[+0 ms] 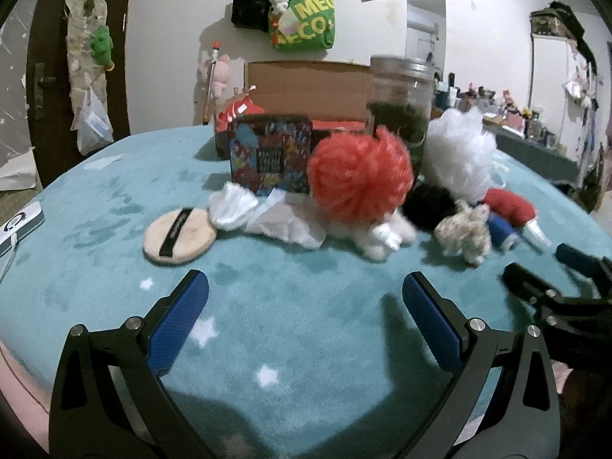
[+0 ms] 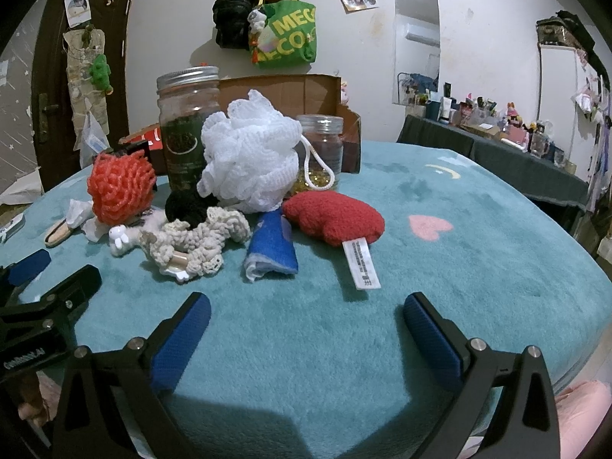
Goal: Organize soft objects
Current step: 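Grasp the orange mesh net with the left tool while the right tool grasps the white pouf, then carry the orange net and white pouf with both tools into the cardboard box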
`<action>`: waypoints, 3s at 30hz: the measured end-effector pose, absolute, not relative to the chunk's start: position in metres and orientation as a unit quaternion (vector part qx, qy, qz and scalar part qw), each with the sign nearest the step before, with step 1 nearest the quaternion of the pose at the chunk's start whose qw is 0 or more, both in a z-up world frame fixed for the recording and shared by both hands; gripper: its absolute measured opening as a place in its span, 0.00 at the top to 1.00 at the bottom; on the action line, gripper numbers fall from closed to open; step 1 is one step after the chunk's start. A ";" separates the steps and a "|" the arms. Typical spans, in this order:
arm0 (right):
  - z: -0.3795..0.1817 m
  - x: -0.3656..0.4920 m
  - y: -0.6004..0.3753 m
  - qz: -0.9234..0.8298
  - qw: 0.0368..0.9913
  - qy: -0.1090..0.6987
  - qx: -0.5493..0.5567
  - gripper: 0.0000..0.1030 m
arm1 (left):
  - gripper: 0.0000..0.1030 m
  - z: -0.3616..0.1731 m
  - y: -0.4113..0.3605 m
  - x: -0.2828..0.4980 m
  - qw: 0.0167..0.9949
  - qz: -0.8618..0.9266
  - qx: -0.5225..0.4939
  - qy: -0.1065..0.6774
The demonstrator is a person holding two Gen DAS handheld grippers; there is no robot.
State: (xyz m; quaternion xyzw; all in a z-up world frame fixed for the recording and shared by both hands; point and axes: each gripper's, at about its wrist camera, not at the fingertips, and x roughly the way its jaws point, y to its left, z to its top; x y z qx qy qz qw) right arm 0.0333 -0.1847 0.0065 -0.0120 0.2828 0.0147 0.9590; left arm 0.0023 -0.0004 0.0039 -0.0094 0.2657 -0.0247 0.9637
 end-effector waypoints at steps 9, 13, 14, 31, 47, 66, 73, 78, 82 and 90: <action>0.038 0.038 -0.192 0.023 0.967 0.253 -0.011 0.00 | 0.00 0.038 0.002 0.009 0.968 -0.043 -0.008 0.248; 0.053 0.050 -0.195 0.039 0.968 0.248 -0.005 0.00 | 0.00 0.053 0.001 0.020 0.968 -0.055 -0.006 0.247; 0.057 0.055 -0.196 0.046 0.968 0.249 -0.004 0.00 | 0.00 0.055 0.001 0.022 0.968 -0.058 -0.005 0.246; 0.063 0.126 -0.183 0.154 0.939 0.306 0.027 0.18 | 0.25 0.063 -0.008 0.082 0.950 -0.101 0.016 0.297; 0.063 0.112 -0.173 0.174 0.937 0.302 0.006 0.87 | 0.56 0.061 -0.009 0.080 0.943 -0.124 0.013 0.309; 0.087 0.070 -0.180 0.159 0.954 0.253 -0.008 0.90 | 0.56 0.078 -0.005 0.056 0.951 -0.125 0.016 0.281; 0.091 0.066 -0.182 0.155 0.957 0.243 -0.008 0.90 | 0.56 0.082 -0.006 0.051 0.953 -0.124 0.020 0.274; 0.096 0.063 -0.186 0.149 0.962 0.231 -0.008 0.91 | 0.56 0.091 -0.003 0.046 0.957 -0.123 0.024 0.262; 0.102 0.063 -0.189 0.145 0.964 0.222 -0.007 0.91 | 0.57 0.100 -0.001 0.046 0.959 -0.121 0.026 0.255; 0.126 0.070 -0.193 0.144 0.970 0.197 -0.013 0.91 | 0.57 0.126 0.007 0.055 0.964 -0.117 0.036 0.236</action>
